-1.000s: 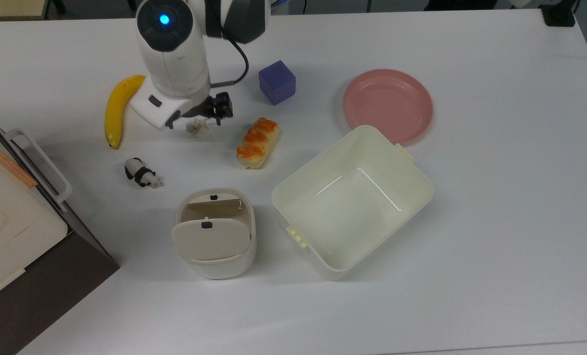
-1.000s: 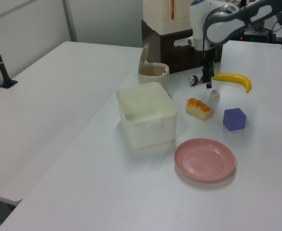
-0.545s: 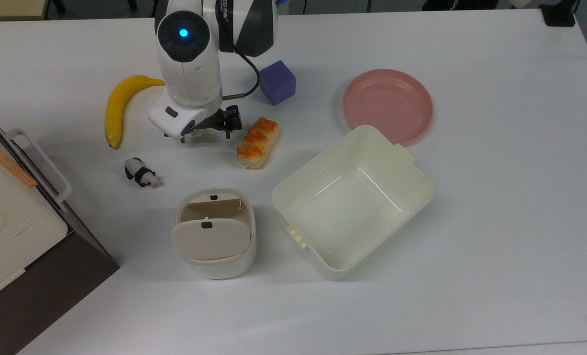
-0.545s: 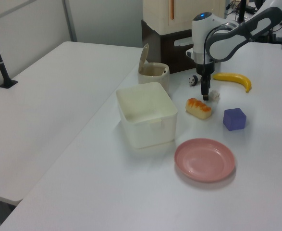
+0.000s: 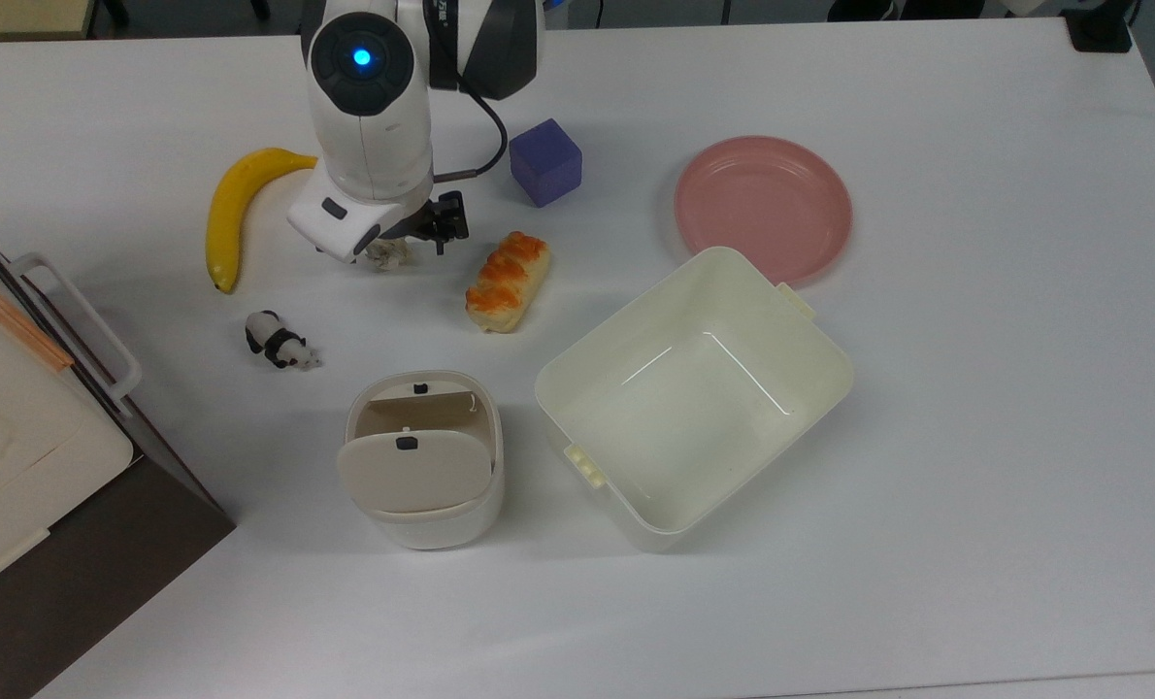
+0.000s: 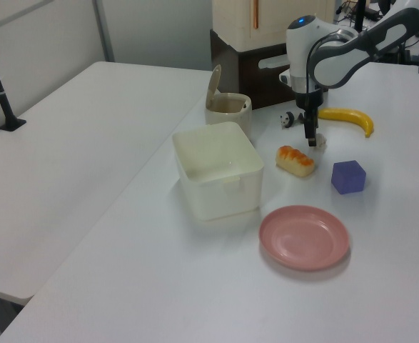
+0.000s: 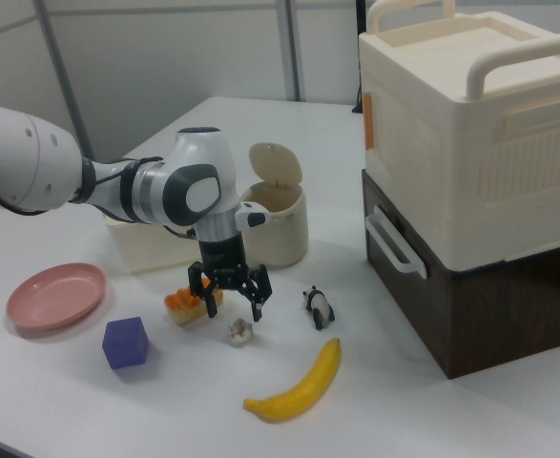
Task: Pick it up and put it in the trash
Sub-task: 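Close the gripper on the small white toy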
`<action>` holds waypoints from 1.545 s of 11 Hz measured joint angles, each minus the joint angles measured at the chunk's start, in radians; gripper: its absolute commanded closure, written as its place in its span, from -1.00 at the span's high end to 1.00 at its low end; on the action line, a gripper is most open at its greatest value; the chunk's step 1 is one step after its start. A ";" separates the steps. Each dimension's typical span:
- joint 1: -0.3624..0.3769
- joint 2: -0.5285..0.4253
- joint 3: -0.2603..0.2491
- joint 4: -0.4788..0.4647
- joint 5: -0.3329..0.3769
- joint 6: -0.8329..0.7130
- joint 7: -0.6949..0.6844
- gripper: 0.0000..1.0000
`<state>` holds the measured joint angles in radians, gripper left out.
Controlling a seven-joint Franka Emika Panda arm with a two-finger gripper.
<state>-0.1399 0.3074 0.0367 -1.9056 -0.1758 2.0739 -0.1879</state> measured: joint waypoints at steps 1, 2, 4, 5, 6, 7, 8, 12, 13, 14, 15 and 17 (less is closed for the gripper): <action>0.000 -0.015 0.000 -0.013 -0.003 -0.009 -0.001 0.95; 0.000 -0.032 0.000 -0.028 -0.003 -0.012 -0.001 0.95; 0.000 -0.051 0.000 -0.047 -0.004 -0.012 -0.001 0.95; -0.001 -0.053 0.000 -0.050 -0.004 -0.012 -0.001 0.94; -0.001 -0.053 0.000 -0.051 -0.004 -0.012 -0.002 0.93; -0.002 -0.053 0.000 -0.052 -0.004 -0.012 -0.002 0.92; -0.004 -0.053 0.000 -0.054 -0.004 -0.012 -0.005 0.92; -0.020 -0.049 -0.001 -0.062 -0.004 -0.012 -0.024 0.92; -0.025 -0.046 -0.001 -0.062 -0.004 -0.012 -0.031 0.92; -0.029 -0.042 -0.001 -0.062 -0.004 -0.012 -0.037 0.92; -0.030 -0.038 -0.001 -0.062 -0.004 -0.009 -0.039 0.92; -0.030 -0.027 -0.001 -0.061 -0.004 0.019 -0.039 0.89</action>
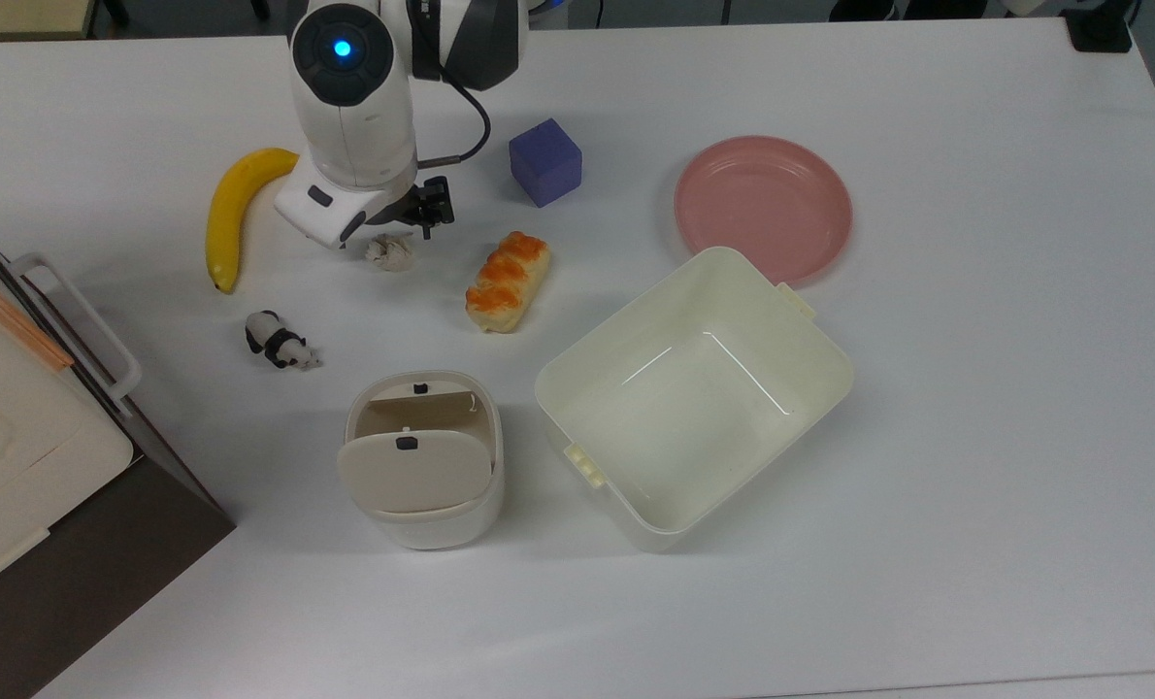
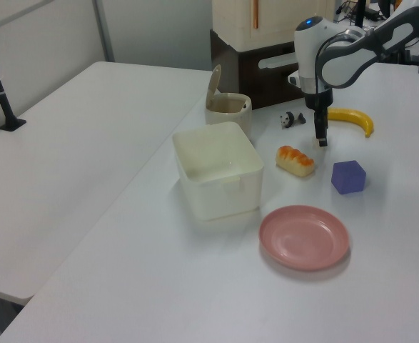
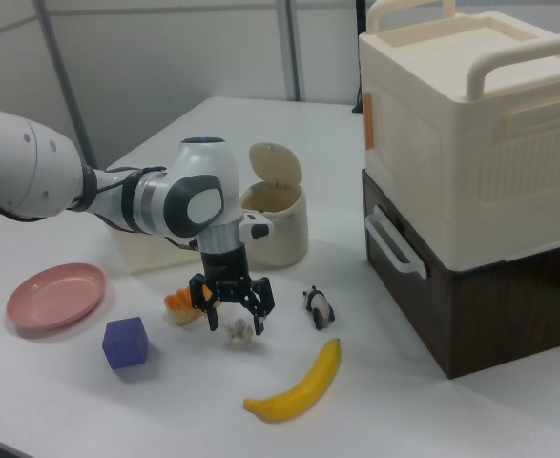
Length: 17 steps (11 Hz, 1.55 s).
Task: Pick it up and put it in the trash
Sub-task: 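Close the gripper on the small white toy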
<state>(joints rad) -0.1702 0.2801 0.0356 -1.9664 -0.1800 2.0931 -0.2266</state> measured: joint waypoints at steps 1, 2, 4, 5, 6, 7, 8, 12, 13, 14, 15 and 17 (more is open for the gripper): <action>0.000 0.002 0.000 0.002 0.000 0.011 0.000 0.83; 0.000 0.003 0.000 0.004 0.000 0.019 0.000 0.61; 0.000 0.003 0.000 0.006 0.000 0.021 0.000 0.36; 0.000 0.003 0.000 0.006 0.000 0.021 0.000 0.36; 0.000 0.003 0.000 0.006 0.000 0.021 0.000 0.14; 0.000 0.003 0.000 0.006 0.000 0.021 0.000 -0.02; 0.000 0.004 0.000 0.006 0.000 0.021 0.000 -0.25; 0.000 0.010 0.000 0.007 0.000 0.021 0.000 -0.82; 0.000 0.009 0.000 0.012 0.000 0.021 0.000 -0.83; 0.000 0.010 0.000 0.013 0.000 0.021 0.000 -0.95; 0.000 0.010 0.000 0.014 0.000 0.021 0.000 -0.97; 0.000 0.010 0.000 0.020 0.000 0.021 0.000 -0.99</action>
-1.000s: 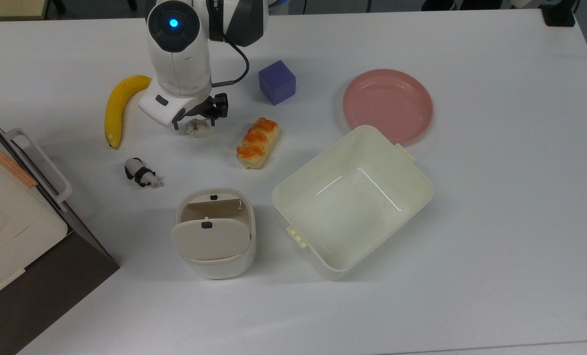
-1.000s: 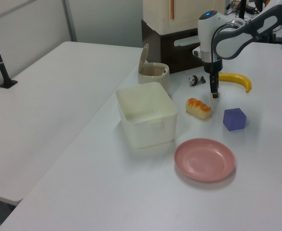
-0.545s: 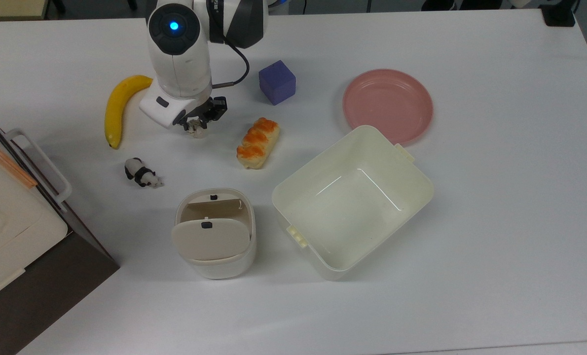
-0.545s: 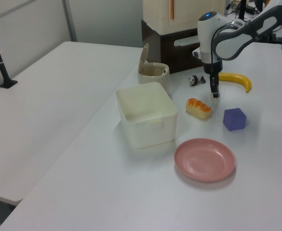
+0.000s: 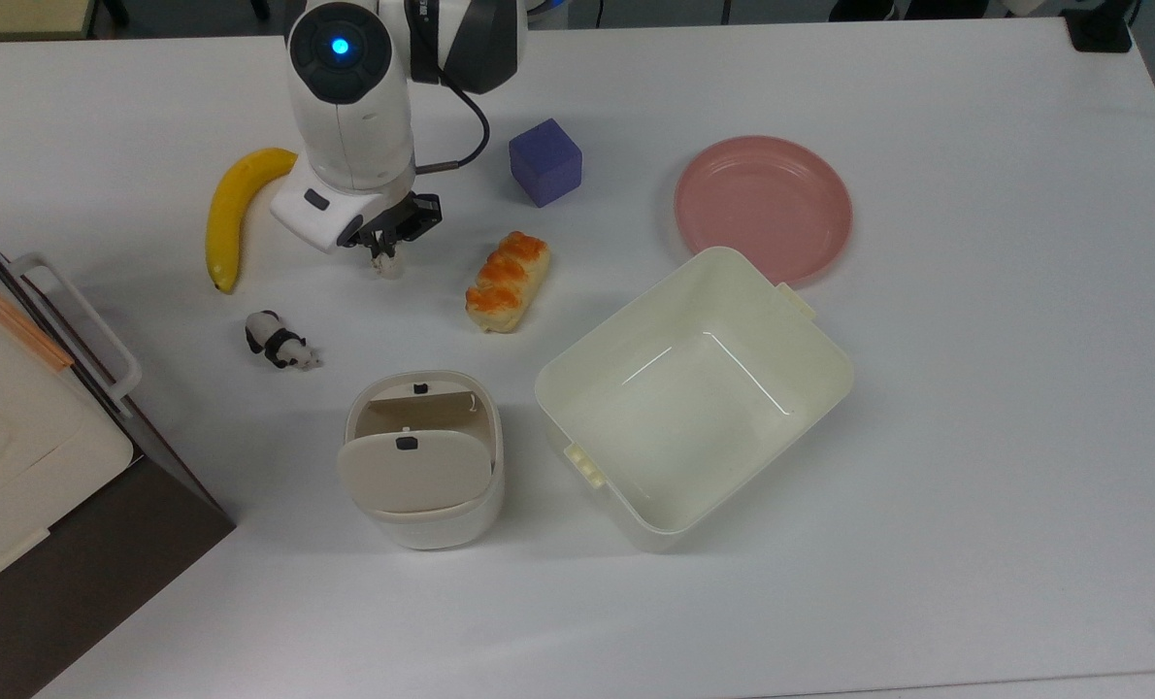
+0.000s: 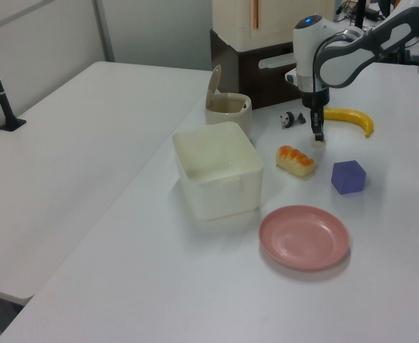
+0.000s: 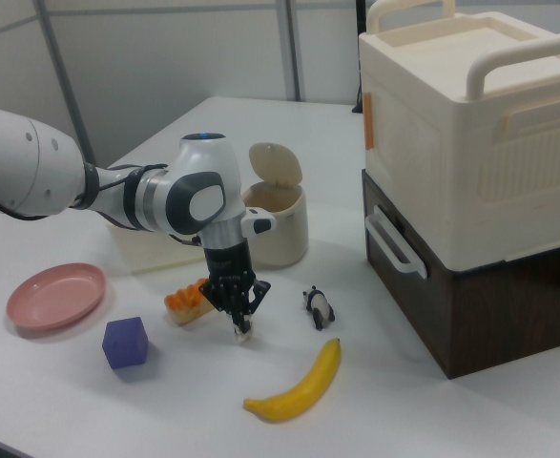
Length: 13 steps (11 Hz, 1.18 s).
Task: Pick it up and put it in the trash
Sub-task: 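Close the gripper on the small white toy, then lift the white toy and carry it over the trash can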
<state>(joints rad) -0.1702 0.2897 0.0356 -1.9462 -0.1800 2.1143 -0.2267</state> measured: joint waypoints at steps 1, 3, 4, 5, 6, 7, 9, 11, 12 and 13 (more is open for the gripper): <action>0.000 0.000 0.000 0.010 0.000 0.000 0.000 -0.99; 0.000 -0.009 0.000 0.043 0.000 0.000 0.000 -0.99; 0.000 -0.021 0.000 0.068 0.002 0.000 0.000 -0.99; 0.000 -0.034 0.000 0.099 0.015 -0.002 0.000 -0.99; 0.001 -0.046 0.001 0.139 0.038 -0.005 0.000 -1.00; 0.002 -0.054 0.002 0.177 0.060 -0.006 0.000 -1.00; 0.006 -0.060 0.006 0.253 0.107 -0.007 0.000 -1.00; 0.029 -0.053 0.010 0.303 0.137 0.054 0.009 -1.00; 0.043 -0.043 0.011 0.312 0.139 0.119 0.043 -1.00; 0.056 -0.024 0.012 0.315 0.139 0.190 0.080 -1.00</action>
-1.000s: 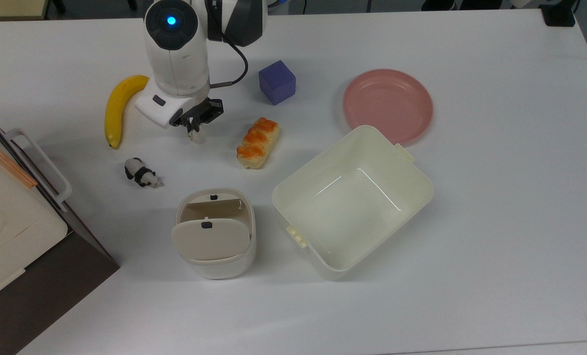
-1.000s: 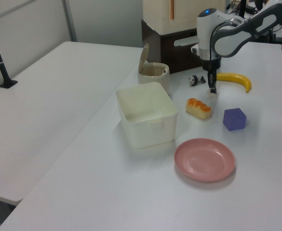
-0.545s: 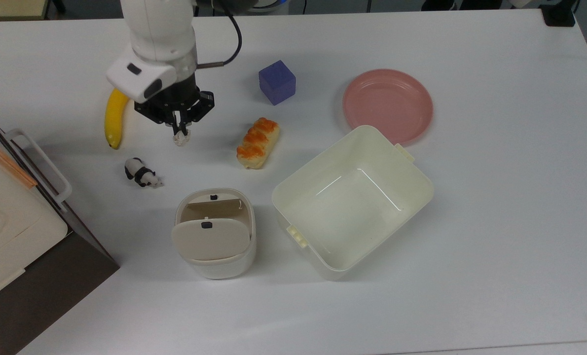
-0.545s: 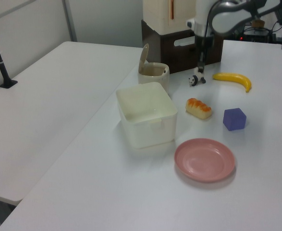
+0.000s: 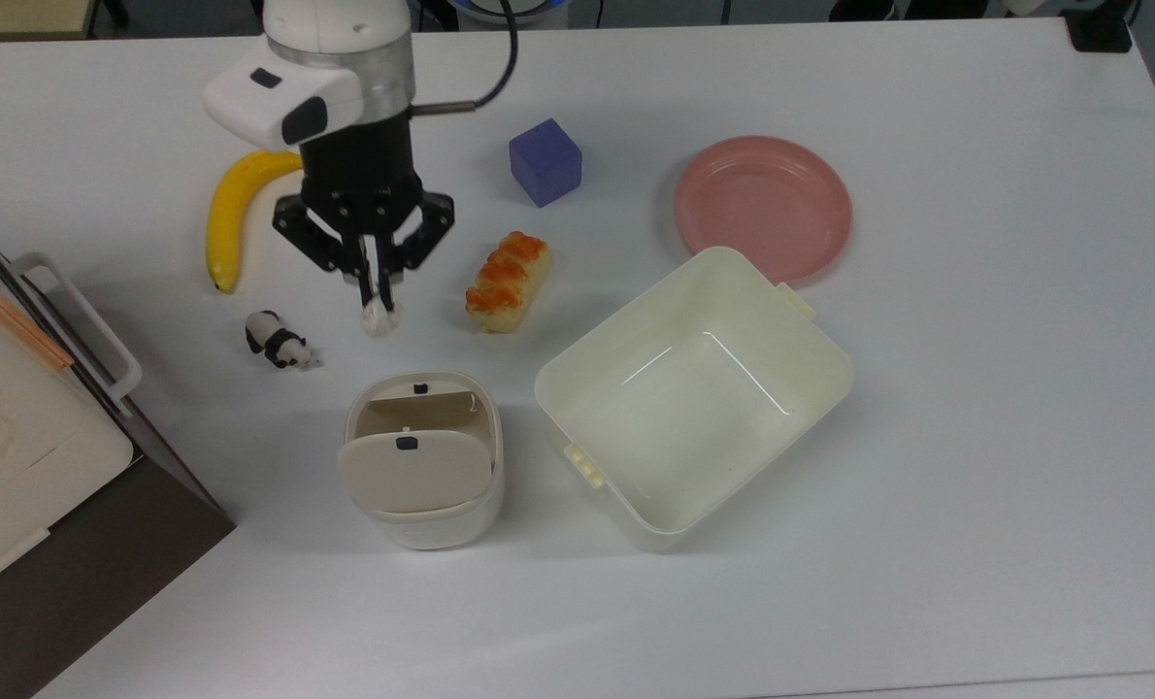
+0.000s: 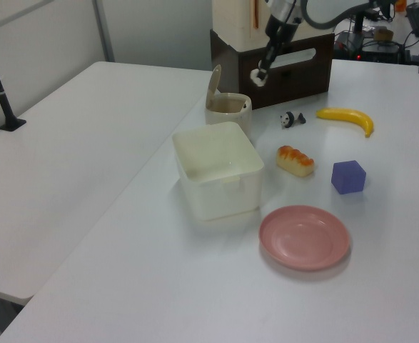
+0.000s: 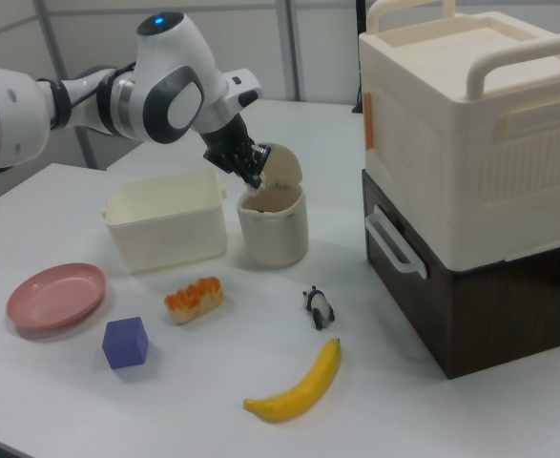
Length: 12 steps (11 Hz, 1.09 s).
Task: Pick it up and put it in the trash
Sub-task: 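Lift the white toy and carry it over the trash can, then open the gripper to drop the toy into the trash can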
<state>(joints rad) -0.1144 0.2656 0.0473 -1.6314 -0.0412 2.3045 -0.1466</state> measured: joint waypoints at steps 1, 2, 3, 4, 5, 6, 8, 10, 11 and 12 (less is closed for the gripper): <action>0.013 0.029 0.000 0.009 0.000 0.061 0.027 -0.99; 0.020 0.063 0.000 0.025 -0.001 0.102 0.046 -0.99; 0.023 0.098 0.000 0.042 -0.007 0.135 0.055 -0.99; 0.023 0.126 0.000 0.053 -0.010 0.163 0.058 -0.97; 0.023 0.150 0.000 0.058 -0.018 0.191 0.066 -0.79; 0.023 0.164 0.000 0.061 -0.034 0.204 0.075 -0.18; 0.023 0.171 0.000 0.065 -0.045 0.208 0.081 0.83; 0.023 0.172 0.000 0.068 -0.046 0.208 0.081 1.00; 0.024 0.172 0.000 0.068 -0.046 0.208 0.081 1.00; 0.025 0.172 0.000 0.068 -0.047 0.208 0.081 1.00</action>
<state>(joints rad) -0.0897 0.4374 0.0470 -1.5638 -0.0878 2.5123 -0.0658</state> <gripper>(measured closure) 0.242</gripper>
